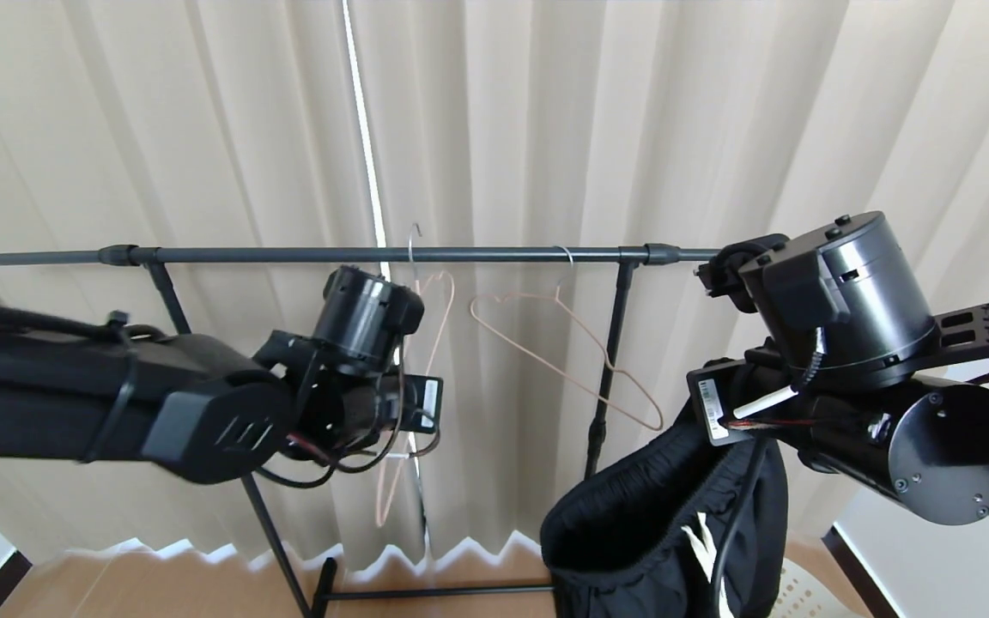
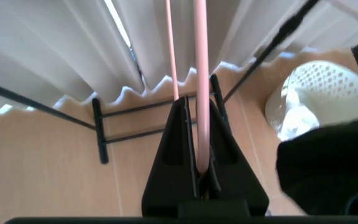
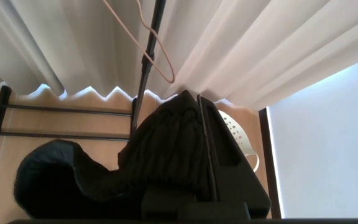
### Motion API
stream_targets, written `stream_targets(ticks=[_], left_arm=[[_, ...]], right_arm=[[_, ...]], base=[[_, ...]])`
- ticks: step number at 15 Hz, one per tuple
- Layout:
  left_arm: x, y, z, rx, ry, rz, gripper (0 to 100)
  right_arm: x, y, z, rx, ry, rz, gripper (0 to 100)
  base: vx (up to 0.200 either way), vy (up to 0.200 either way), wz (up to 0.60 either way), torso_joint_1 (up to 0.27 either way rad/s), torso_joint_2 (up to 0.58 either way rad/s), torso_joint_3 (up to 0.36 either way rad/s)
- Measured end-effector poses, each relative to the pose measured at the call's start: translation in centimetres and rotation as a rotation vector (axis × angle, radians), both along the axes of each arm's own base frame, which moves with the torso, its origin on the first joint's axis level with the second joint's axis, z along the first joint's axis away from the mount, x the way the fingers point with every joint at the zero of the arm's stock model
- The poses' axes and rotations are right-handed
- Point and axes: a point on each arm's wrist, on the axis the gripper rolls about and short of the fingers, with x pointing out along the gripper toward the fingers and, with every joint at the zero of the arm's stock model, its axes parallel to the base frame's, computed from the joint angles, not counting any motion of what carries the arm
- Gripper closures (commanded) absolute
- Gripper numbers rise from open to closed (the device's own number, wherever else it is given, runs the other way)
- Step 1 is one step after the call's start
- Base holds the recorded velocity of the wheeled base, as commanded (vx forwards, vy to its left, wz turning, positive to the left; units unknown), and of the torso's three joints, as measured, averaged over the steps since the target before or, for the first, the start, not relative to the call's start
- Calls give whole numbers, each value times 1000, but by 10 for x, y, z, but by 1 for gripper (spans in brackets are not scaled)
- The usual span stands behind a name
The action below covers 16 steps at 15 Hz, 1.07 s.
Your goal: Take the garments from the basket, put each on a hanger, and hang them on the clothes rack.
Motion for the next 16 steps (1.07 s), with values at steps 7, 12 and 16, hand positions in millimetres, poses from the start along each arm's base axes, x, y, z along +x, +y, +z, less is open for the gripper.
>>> stream_targets(ticks=[7,12,16], left_arm=[[-87,54,-12,34,-55,-165,100],[-115,70,-32,-97,-190,-327,100],[-123,86,-51,-68,-254,-494,100]], right_arm=[[0,2,10,-31,-20,35,100],[18,3,26,-126,-83,36,100],[35,15,7,-136,-94,9,100]], base=[[0,0,0,0,0,0],[0,0,0,0,0,0],[0,0,0,0,0,0]])
